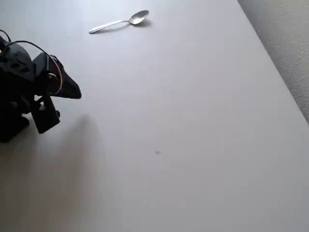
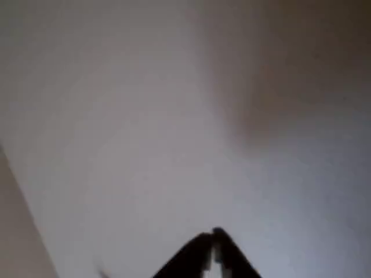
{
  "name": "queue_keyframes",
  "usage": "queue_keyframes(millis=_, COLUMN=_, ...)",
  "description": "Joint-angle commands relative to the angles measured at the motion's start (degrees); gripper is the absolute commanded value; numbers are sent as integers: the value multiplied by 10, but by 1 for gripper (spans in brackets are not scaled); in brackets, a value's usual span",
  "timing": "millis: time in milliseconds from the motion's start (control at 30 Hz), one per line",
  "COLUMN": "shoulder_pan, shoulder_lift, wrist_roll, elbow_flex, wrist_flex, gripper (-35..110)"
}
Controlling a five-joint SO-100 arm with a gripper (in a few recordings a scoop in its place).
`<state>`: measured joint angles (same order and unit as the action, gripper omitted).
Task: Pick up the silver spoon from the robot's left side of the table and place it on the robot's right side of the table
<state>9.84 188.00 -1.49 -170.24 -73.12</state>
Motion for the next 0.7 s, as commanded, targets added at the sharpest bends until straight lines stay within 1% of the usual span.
queue_keyframes(millis=0, shoulder_pan=-4, shoulder_lift=6, wrist_roll=3, elbow_flex=4, wrist_flex=-4, gripper=-2)
queue_keyframes(millis=300, shoulder_pan=-4, shoulder_lift=6, wrist_roll=2, elbow_flex=4, wrist_flex=-4, gripper=-2)
queue_keyframes(millis=500, shoulder_pan=13, shoulder_lift=6, wrist_roll=18, elbow_flex=4, wrist_flex=-3, gripper=-2)
queue_keyframes(millis=567, shoulder_pan=0, shoulder_lift=7, wrist_roll=40, elbow_flex=-11, wrist_flex=57, gripper=-2)
queue_keyframes(millis=667, shoulder_pan=-33, shoulder_lift=7, wrist_roll=33, elbow_flex=-14, wrist_flex=73, gripper=-2)
